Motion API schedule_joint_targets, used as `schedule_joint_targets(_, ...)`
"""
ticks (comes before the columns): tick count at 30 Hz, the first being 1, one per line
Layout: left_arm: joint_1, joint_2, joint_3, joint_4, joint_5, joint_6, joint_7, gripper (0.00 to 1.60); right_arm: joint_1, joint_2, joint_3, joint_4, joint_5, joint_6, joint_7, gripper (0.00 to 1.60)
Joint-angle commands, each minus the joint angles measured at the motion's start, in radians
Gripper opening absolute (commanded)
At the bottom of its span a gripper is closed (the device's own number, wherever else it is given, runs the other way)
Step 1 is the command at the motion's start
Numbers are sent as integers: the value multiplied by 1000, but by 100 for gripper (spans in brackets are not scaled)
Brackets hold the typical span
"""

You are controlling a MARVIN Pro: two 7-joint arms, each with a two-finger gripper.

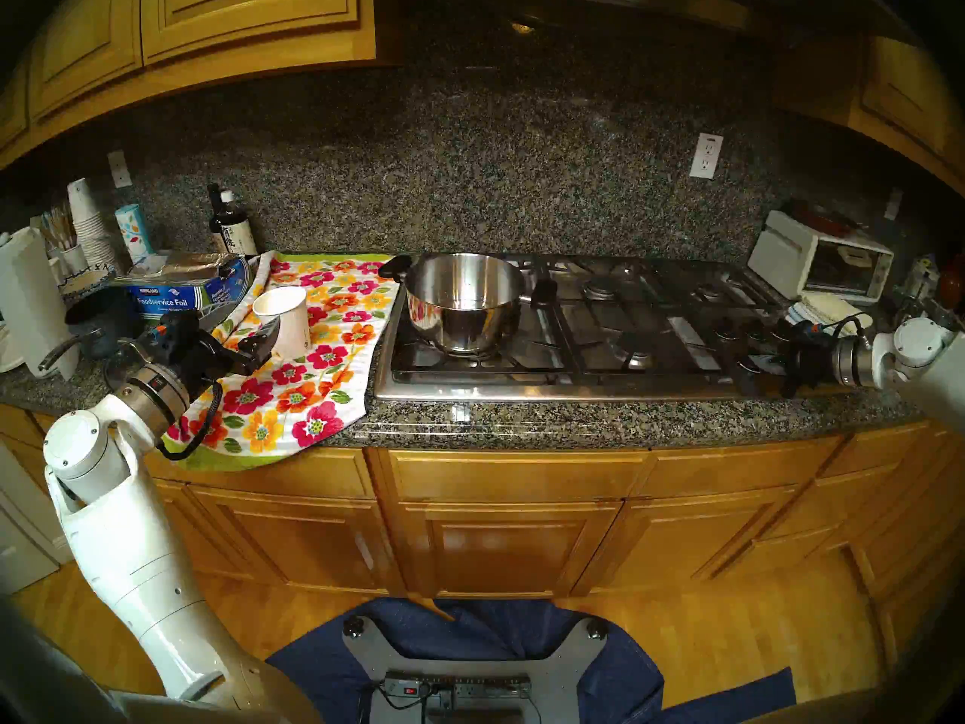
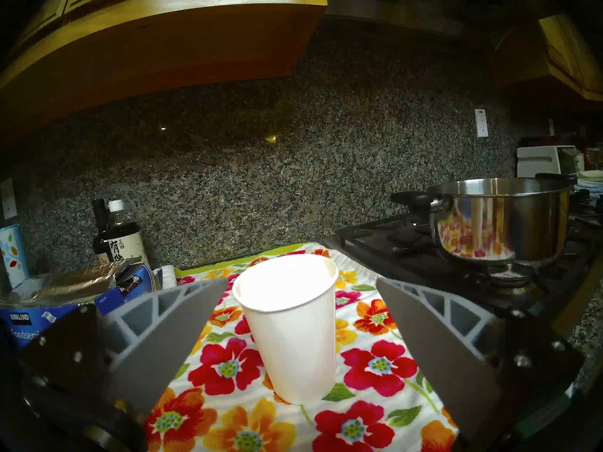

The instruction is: Pick up the water cup, pour water into the pot, turn on the stove

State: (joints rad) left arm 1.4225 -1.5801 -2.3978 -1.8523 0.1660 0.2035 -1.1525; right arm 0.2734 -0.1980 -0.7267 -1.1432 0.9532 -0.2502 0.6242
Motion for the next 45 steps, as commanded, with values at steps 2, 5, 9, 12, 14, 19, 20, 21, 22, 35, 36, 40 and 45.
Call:
schedule_joint_targets(2,-25,5,2,-24,-15,-1,-1,160,-27,-79,-14,-85,-23,-66,54,0)
schedule_joint_targets(5,-25,5,2,-24,-16,-1,-1,160,-26,-82,-18,-68,-34,-80,55,0)
schedule_joint_targets(9,-25,5,2,-25,-16,-1,-1,160,-29,-88,-24,-47,-44,-100,54,0)
schedule_joint_targets(12,-25,5,2,-25,-16,-1,-1,160,-30,-93,-27,-37,-52,-116,50,0)
schedule_joint_targets(14,-25,5,2,-25,-16,-1,-1,160,-31,-97,-29,-32,-58,-128,46,0)
schedule_joint_targets(19,-25,5,2,-25,-16,-1,-1,160,-35,-113,-35,-13,-71,-158,37,0)
schedule_joint_targets(20,-25,5,2,-25,-16,-1,-1,160,-36,-114,-36,-11,-73,-162,36,0)
schedule_joint_targets(21,-25,5,2,-25,-16,-1,-1,160,-36,-117,-37,-8,-74,-166,35,0)
schedule_joint_targets(22,-25,5,2,-25,-16,-1,-1,160,-37,-119,-37,-5,-75,-171,32,0)
schedule_joint_targets(35,-25,5,2,-25,-16,-1,-1,160,-48,-146,-46,24,-82,-223,13,0)
schedule_joint_targets(36,-25,5,2,-25,-16,-1,-1,160,-49,-148,-47,27,-82,-227,10,0)
schedule_joint_targets(40,-25,5,2,-25,-16,-1,-1,160,-50,-162,-49,45,-96,-247,-2,0)
schedule_joint_targets(45,-25,5,2,-25,-16,-1,-1,160,-52,-173,-51,63,-112,-272,-8,0)
